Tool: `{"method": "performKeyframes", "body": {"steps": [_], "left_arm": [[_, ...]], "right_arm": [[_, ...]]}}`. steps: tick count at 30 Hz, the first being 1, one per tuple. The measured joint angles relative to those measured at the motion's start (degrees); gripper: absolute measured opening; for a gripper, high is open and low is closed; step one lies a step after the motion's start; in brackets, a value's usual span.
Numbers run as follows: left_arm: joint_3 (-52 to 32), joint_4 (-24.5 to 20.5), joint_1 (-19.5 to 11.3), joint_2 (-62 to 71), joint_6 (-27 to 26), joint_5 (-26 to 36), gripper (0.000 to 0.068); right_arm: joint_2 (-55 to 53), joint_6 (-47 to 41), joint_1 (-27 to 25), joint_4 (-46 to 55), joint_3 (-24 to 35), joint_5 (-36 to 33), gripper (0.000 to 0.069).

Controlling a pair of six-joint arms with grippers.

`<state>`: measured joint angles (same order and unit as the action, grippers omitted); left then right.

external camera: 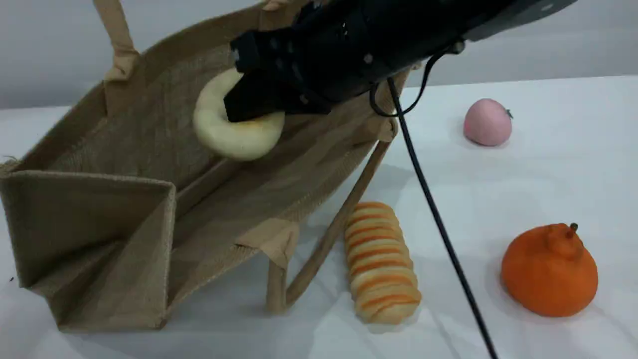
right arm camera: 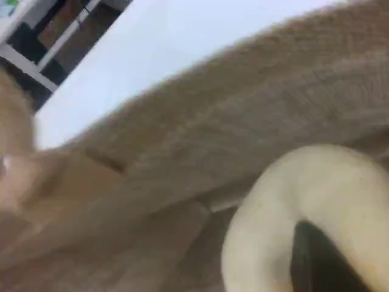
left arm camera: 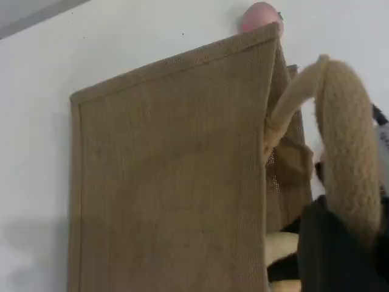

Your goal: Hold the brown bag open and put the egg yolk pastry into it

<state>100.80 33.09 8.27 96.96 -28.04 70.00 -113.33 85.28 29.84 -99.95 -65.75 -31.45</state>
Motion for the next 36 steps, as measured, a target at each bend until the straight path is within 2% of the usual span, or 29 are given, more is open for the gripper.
{"method": "performKeyframes", "body": {"steps": [7,9,15,19,24,27,32,36], "left_arm": [[0.0,-0.05,0.0,0.0,0.0,0.0,0.0082],[0.0,-0.05,0.0,0.0,0.0,0.0,0.0082],[0.0,-0.05,0.0,0.0,0.0,0.0,0.0082],[0.0,-0.05,0.0,0.0,0.0,-0.06,0.0082],[-0.05,-0.05,0.0,0.0,0.0,-0.06,0.0082],[-0.05,-0.05,0.0,0.12,-0.06,-0.06,0.0082],[-0.18,0.11,0.0,1.3,-0.1,-0.13,0.0082],[-0.26,0.62,0.13,3.27,0.0,-0.13,0.0082]], "right_arm": [[-0.81,0.29,1.26,0.0,-0.38,1.82,0.0108],[-0.97,0.77,2.22,0.0,-0.66,1.87,0.0148],[-1.01,3.47,3.41,0.0,-1.0,1.56,0.0353],[-0.81,3.42,3.27,0.0,-1.0,1.47,0.0451],[1.34,1.43,3.18,0.11,-1.0,1.46,0.0481],[4.24,-1.91,2.33,4.04,-1.0,1.51,0.0482],[11.18,-12.28,-0.49,17.11,-1.0,-1.0,0.0482],[18.22,-22.92,-3.61,29.71,-1.0,-5.88,0.0482]]}}
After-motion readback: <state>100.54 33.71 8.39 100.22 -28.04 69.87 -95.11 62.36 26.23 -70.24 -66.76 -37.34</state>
